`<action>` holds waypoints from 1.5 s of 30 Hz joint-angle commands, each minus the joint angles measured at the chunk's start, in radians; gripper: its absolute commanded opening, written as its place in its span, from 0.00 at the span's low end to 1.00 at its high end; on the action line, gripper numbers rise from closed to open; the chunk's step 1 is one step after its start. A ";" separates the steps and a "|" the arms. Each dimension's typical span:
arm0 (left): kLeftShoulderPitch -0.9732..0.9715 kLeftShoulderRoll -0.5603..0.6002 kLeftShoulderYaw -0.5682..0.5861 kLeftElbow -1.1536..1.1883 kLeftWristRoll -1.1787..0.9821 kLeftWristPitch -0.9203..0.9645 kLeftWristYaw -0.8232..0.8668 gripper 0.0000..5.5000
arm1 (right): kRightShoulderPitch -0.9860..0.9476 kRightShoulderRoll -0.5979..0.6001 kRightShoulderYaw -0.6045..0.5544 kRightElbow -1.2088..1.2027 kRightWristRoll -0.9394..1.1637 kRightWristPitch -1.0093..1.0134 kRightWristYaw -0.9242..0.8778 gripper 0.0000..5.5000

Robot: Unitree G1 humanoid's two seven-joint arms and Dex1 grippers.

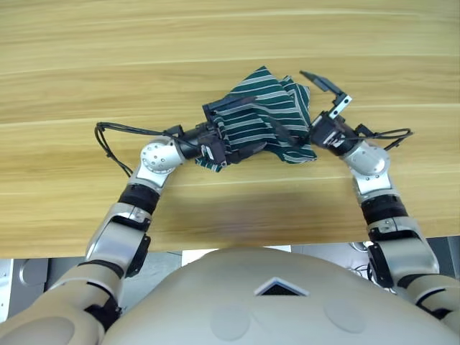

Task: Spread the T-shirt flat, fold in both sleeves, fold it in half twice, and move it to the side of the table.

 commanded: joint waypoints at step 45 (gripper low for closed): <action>-0.023 0.017 0.011 0.009 0.011 -0.018 0.041 0.84 | -0.064 0.006 -0.121 -0.034 0.076 0.106 -0.139 0.91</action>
